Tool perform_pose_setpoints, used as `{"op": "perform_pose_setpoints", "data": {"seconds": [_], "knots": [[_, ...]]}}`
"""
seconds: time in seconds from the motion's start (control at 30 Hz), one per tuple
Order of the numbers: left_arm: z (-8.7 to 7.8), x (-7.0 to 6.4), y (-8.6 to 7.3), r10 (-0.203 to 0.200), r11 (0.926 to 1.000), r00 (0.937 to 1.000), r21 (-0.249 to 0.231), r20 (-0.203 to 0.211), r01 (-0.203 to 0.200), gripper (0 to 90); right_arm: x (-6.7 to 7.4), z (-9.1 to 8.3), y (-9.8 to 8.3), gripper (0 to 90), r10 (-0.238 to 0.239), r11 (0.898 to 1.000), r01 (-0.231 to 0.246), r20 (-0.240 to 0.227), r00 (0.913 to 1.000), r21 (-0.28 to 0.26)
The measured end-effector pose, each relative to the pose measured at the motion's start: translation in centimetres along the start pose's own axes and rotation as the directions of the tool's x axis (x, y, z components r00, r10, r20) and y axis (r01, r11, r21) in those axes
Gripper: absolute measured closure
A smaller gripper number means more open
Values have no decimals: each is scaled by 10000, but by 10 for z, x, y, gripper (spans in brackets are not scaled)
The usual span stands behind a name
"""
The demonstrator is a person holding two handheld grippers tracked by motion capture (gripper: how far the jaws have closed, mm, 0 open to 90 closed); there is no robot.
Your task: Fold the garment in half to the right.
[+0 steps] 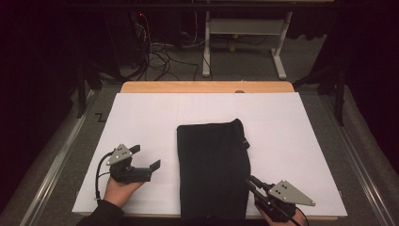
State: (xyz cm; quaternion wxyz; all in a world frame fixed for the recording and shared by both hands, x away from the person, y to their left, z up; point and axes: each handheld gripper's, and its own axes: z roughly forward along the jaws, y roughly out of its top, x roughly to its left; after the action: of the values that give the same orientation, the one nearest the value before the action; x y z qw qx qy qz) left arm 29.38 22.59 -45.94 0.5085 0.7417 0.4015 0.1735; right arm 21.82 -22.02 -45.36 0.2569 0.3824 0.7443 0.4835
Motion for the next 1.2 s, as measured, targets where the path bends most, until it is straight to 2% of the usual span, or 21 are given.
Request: {"op": "perform_pose_setpoints", "data": {"seconds": [0.07, 0.17, 0.3, 0.4, 0.47, 0.57, 0.7, 0.8, 0.87, 0.93, 1.03, 1.2], "knots": [[-2, 0, 1, 86, 9999, 10000, -132, -2, -86, 0, -6, 2, 1, 767, 111, 9999, -112, 224, 9997, 27], [-4, 5, 0, -109, 9996, 9999, -269, -36, 108, 0, -20, 9, 4, 753, 465, 9989, -469, 510, 9976, 66], [-5, 10, -3, -250, 9995, 9997, -197, -6, 250, 0, -36, 18, 8, 689, 657, 9976, -667, 539, 9964, 179], [-6, 11, -3, -348, 9989, 9994, -327, 21, 349, 0, -51, 27, 14, 576, 838, 9963, -846, 521, 9951, 122], [-5, 11, -4, -297, 9992, 9996, -283, 23, 298, 0, -60, 34, 18, 483, 809, 9966, -815, 557, 9952, 91], [-3, 12, -6, -260, 9996, 9997, -110, 31, 260, 0, -73, 45, 22, 394, 812, 9964, -823, 477, 9956, 215], [-3, 11, -5, -100, 9999, 9999, -120, -54, 99, 0, -87, 55, 23, 225, 987, 9948, -999, 530, 9937, 207], [-3, 10, -5, -44, 9999, 9999, -138, -119, 42, 0, -90, 50, 22, 104, 1110, 9938, -1104, 584, 9921, -126], [-5, 10, -7, 82, 9999, 9997, -126, -228, -85, 0, -90, 42, 18, 12, 1268, 9907, -1236, 572, 9903, -567], [-5, 11, -9, 35, 9999, 9998, -129, -195, -37, 0, -86, 33, 11, 0, 1493, 9869, -1447, 647, 9867, -718], [-3, 12, -9, -19, 10000, 9997, -70, -254, 17, 0, -78, 21, 9, 0, 978, 9920, -921, 640, 9932, -860], [0, 10, -9, 116, 9999, 9992, -16, -388, -117, 0, -80, 19, 8, 0, 852, 9921, -775, 762, 9934, -987]]}}
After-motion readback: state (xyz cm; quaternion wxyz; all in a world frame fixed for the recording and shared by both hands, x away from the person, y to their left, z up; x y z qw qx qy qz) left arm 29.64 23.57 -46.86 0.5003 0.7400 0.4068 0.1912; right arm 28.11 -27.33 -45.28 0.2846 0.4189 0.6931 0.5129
